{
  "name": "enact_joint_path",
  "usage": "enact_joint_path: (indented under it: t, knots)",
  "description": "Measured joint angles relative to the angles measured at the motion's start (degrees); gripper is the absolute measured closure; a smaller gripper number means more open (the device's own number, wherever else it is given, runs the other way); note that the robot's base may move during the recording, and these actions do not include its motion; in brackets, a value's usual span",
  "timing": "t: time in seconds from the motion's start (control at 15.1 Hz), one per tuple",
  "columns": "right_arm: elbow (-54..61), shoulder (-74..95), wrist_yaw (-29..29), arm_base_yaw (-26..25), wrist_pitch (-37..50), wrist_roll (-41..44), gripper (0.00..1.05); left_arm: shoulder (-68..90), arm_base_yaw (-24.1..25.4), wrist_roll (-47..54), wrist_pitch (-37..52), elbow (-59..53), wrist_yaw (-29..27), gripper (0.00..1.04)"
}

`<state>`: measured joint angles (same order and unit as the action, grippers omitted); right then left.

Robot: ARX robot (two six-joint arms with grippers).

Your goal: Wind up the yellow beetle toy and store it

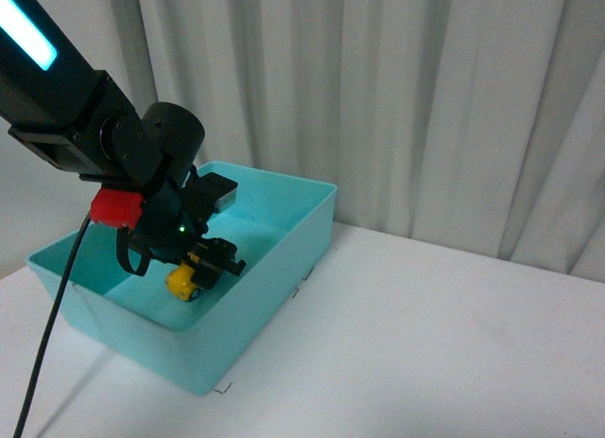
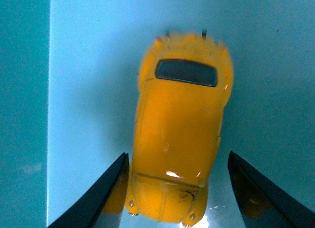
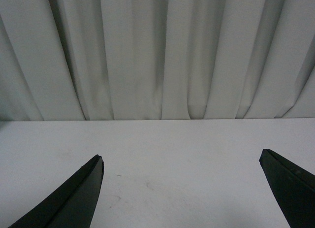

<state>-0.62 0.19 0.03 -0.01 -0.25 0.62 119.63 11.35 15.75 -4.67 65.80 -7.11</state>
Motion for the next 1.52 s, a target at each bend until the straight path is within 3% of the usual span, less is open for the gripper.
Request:
enact_joint_path:
  t: [0.2,0.26,0.66,0.79,0.86,0.93,1.13,1.19,1.39,1.46,1.52]
  knots:
    - [0.0,0.0,0.0,0.0,0.0,0.0,0.07,-2.2,0.9,-3.1,1.4,-0.6,4.3,0.1]
    - [0.0,0.0,0.0,0.0,0.0,0.0,0.07,-5.0,1.3,-3.7,3.1,-2.0,6.3,0.05]
    - [0.0,0.0,0.0,0.0,0.0,0.0,0.07,-32.9,3.6,-6.0,8.3,-17.1,13.2,0.07]
    - [0.0,0.0,0.0,0.0,0.0,0.0,0.07,-44.9,1.6,-12.0,37.8,-33.2,19.1,0.29]
    - [0.0,0.0,0.0,0.0,0.0,0.0,0.07,-50.9,-0.3,-13.4,46.2,-39.7,18.9,0.42]
    - [0.0,0.0,0.0,0.0,0.0,0.0,0.07,-54.1,-1.2,-14.3,50.0,-43.5,17.7,0.55]
    - [0.0,0.0,0.0,0.0,0.0,0.0,0.07,-60.2,-4.2,-15.3,49.3,-52.4,14.3,0.94]
    - [0.0,0.0,-0.1,0.0,0.0,0.0,0.07,-63.2,-5.0,-15.6,49.1,-53.9,13.5,1.03]
    - [0.0,0.0,0.0,0.0,0.0,0.0,0.07,-69.8,-7.0,-15.5,46.1,-58.4,11.6,1.03]
    - [0.0,0.0,0.0,0.0,0.0,0.0,0.07,-72.2,-10.1,-15.6,44.8,-59.5,7.8,1.03]
    - [0.0,0.0,0.0,0.0,0.0,0.0,0.07,-74.9,-11.7,-15.6,43.4,-60.3,7.8,1.03]
